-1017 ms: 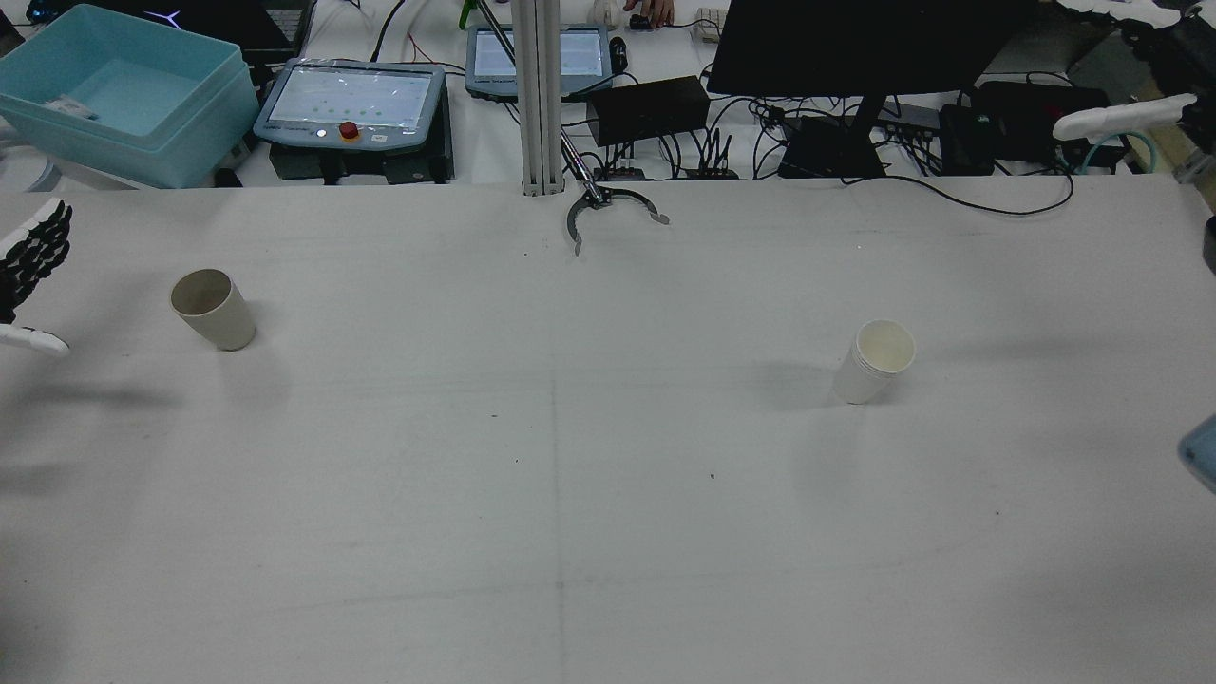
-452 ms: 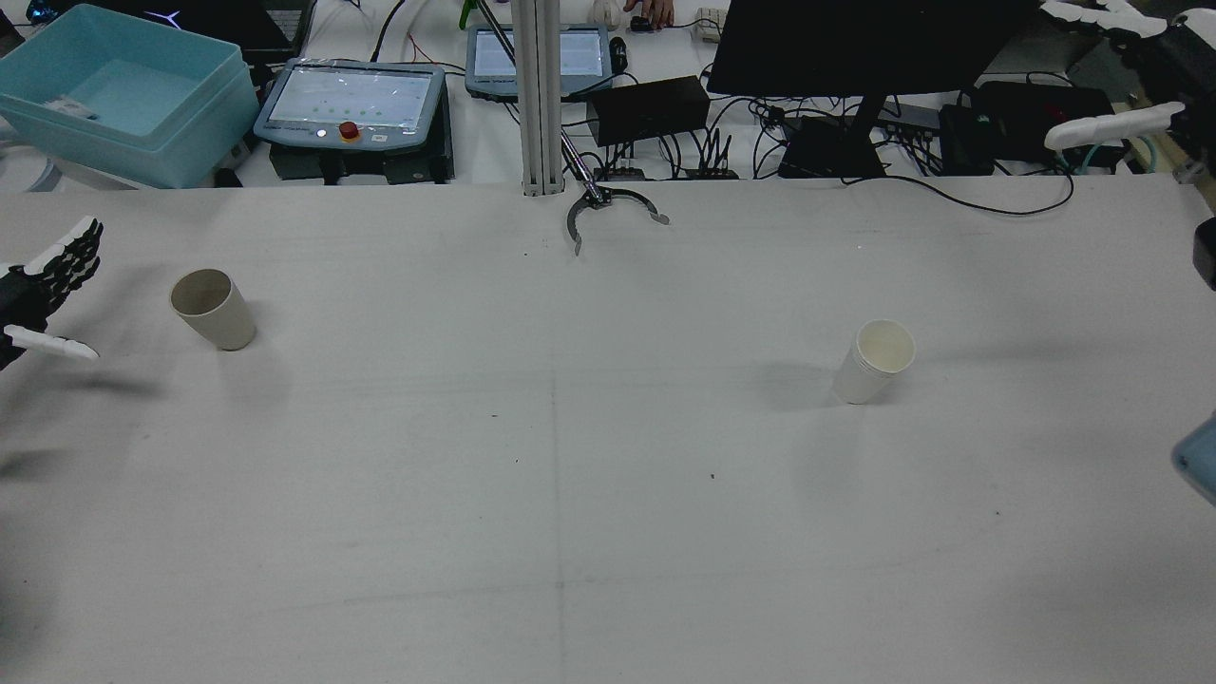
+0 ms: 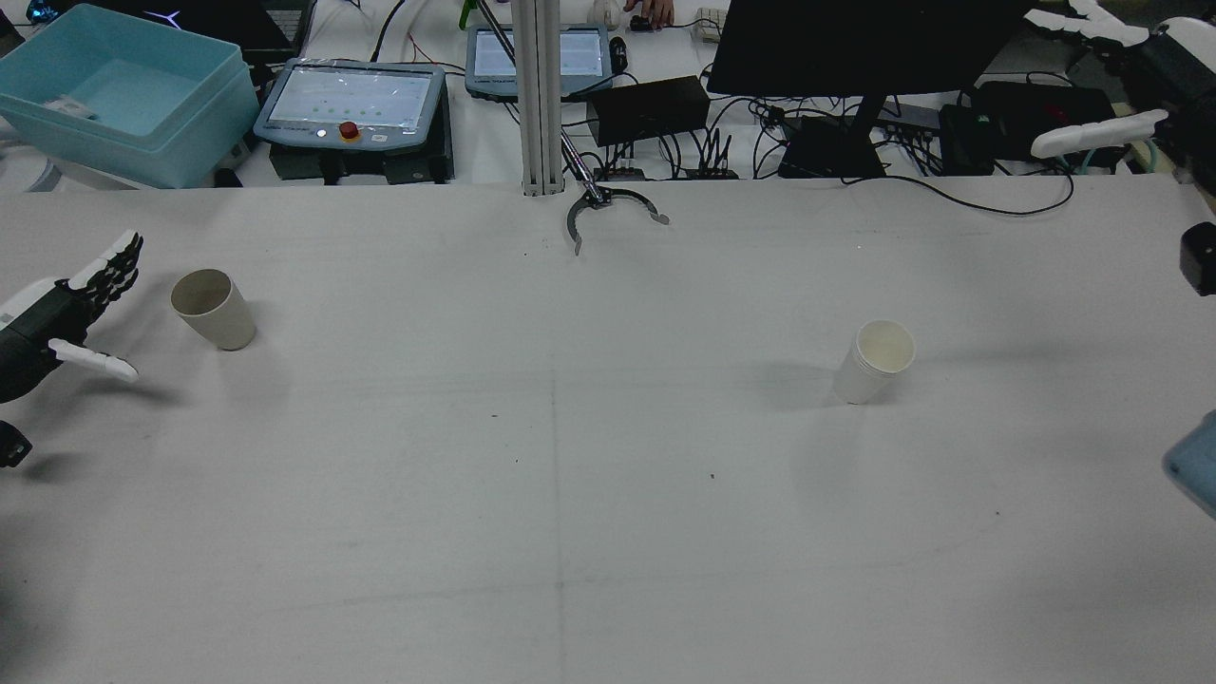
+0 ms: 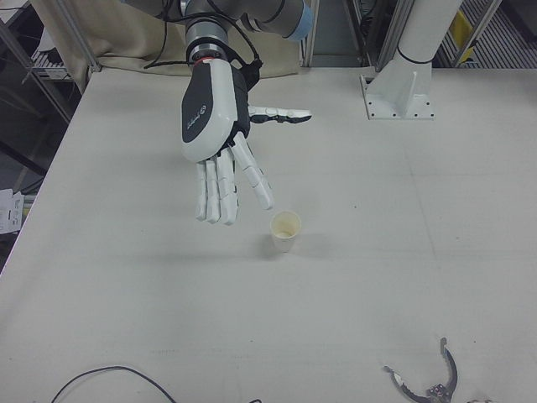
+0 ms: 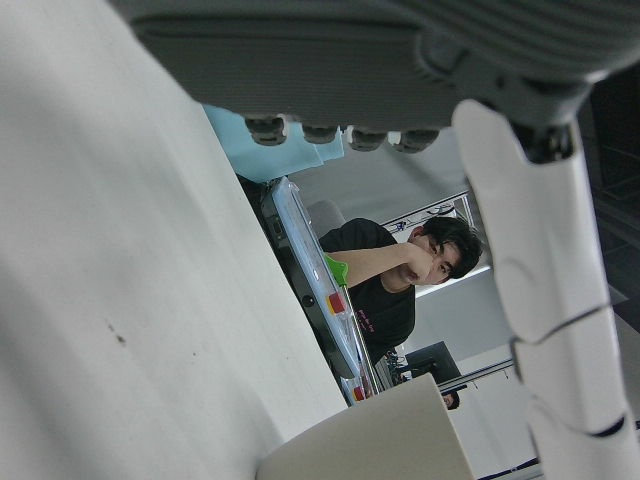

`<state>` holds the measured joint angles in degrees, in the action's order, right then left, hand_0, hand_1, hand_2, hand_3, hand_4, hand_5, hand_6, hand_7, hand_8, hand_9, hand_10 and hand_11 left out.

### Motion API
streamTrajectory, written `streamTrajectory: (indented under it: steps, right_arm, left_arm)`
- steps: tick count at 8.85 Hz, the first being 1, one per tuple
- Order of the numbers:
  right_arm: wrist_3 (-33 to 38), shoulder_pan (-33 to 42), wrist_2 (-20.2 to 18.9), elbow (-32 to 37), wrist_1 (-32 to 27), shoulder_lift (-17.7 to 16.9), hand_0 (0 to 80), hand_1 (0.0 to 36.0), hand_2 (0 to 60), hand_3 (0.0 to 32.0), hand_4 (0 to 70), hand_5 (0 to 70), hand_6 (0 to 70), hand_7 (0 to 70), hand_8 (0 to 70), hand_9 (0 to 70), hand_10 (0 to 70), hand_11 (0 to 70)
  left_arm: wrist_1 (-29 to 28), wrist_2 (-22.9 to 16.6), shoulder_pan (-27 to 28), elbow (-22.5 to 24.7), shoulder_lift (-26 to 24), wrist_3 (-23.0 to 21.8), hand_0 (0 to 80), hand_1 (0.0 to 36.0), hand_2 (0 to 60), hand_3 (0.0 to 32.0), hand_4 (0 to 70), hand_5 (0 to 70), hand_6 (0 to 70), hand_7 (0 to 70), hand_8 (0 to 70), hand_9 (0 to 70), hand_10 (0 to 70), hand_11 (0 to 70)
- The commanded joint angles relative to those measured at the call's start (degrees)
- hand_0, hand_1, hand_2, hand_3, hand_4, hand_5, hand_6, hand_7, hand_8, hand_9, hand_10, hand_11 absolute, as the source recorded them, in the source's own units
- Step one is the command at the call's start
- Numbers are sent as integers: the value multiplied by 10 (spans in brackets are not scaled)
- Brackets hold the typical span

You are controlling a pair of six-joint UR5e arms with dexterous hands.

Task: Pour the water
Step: 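Bring the open left hand around the side of the white paper cup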

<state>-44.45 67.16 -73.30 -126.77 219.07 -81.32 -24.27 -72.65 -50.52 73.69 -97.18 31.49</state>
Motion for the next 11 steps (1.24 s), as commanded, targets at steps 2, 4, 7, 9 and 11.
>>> streamTrajectory:
  steps: [2, 4, 7, 9, 11]
  right_arm:
    - [4, 2, -1, -4, 0, -2, 416, 70, 25, 0, 62, 24, 31, 29, 5, 0, 0, 0]
    - [2, -1, -1, -3, 0, -2, 414, 70, 29, 0, 65, 24, 32, 32, 6, 0, 0, 0]
    - [2, -2, -2, -2, 0, -2, 416, 71, 30, 0, 66, 28, 34, 37, 6, 0, 0, 0]
    - [3, -3, -1, -2, 0, -2, 414, 71, 34, 0, 68, 26, 36, 40, 7, 1, 0, 0]
    - [3, -2, -2, -2, 0, -2, 414, 71, 35, 0, 70, 27, 37, 43, 8, 3, 0, 0]
  left_arm:
    - [27, 37, 55, -14, -49, 3, 521, 160, 0, 12, 51, 0, 0, 19, 0, 6, 10, 34]
    - [32, 37, 52, -12, -49, -2, 517, 158, 0, 6, 55, 0, 0, 22, 0, 6, 11, 36]
    - [28, 44, 51, -9, -52, -1, 523, 164, 0, 0, 62, 0, 0, 27, 0, 7, 13, 38]
    - [36, 75, 53, -21, -66, 4, 530, 170, 0, 0, 65, 0, 0, 35, 0, 8, 14, 41]
    - [38, 75, 53, -27, -85, 4, 517, 160, 0, 0, 64, 0, 0, 31, 0, 7, 16, 43]
